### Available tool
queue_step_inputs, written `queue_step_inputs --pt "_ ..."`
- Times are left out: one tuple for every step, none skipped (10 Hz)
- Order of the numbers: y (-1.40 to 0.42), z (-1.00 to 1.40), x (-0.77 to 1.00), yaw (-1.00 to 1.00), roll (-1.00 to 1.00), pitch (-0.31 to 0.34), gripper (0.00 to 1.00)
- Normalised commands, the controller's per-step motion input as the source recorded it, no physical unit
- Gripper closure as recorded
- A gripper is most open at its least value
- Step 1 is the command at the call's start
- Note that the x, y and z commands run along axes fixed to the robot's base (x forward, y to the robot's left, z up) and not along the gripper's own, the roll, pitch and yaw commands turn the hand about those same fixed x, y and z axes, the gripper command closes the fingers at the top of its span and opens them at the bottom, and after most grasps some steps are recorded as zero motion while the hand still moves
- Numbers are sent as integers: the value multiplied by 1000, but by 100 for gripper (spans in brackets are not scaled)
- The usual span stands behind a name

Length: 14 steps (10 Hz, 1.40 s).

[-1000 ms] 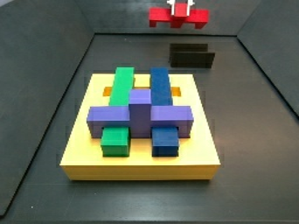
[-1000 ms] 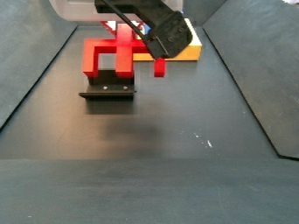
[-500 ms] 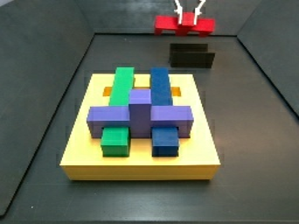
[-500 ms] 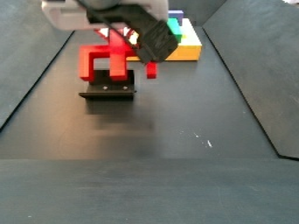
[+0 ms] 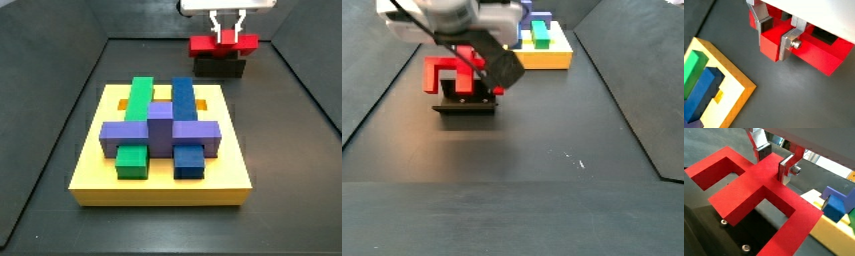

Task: Pick up the red object. Move up. Place the red object on the fixture. Regrasp the red object. Move to above the board. Insert the red object.
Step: Place the red object on the fixture, then regrasp the red object.

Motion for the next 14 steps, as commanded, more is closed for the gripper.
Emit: queue_step_inputs --pt "77 -260 0 0 -223 -300 100" --pt "154 -214 -203 0 -54 -151 100" --pt "114 -223 -117 -20 17 -46 100" --pt "43 -334 0 0 337 0 100" --pt "57 -274 0 -6 263 89 100" --pt "0 -249 111 -51 106 174 100" --pt "3 -109 97 -20 6 126 100" --pt "0 0 0 0 0 0 100" --pt "0 0 0 0 0 0 0" --pt "-17 0 0 0 0 0 0" --pt "-26 0 0 0 0 0 0" --pt "-29 0 0 0 0 0 0" --pt "-46 0 0 0 6 0 0" --pt "-63 0 37 -14 23 0 0"
